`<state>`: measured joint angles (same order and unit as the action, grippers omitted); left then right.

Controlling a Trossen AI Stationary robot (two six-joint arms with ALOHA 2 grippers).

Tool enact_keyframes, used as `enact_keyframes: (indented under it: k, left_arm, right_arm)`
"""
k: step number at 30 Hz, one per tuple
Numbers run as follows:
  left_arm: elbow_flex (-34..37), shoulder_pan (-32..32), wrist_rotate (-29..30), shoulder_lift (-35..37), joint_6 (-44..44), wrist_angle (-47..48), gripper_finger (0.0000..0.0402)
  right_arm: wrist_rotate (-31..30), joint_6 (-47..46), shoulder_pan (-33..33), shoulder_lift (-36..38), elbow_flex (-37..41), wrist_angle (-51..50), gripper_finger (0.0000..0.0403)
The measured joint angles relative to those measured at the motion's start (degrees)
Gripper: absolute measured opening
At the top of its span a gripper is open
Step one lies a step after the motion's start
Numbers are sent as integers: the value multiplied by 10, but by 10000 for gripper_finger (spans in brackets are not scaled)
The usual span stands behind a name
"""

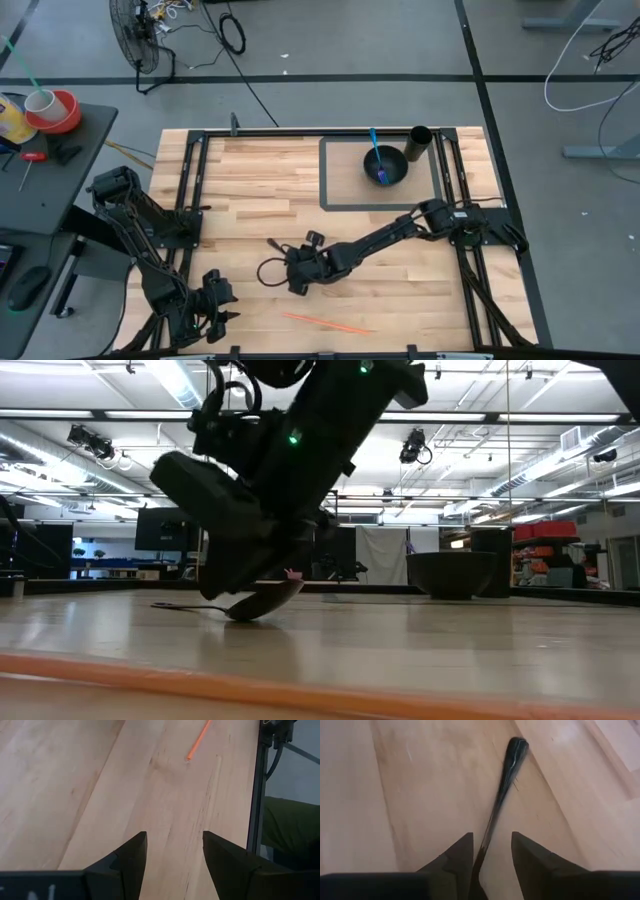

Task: Pick & Place Utensil
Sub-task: Put the black spoon into the black bowl

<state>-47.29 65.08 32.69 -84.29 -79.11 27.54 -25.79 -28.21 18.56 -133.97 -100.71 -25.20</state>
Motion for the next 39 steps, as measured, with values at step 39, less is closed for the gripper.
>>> enact_keyframes:
  k: [39]
  left_arm:
    - [0,0,0,0,0,-11,197]
  right_arm:
    - [-95,-467,31,111,1,-510,24]
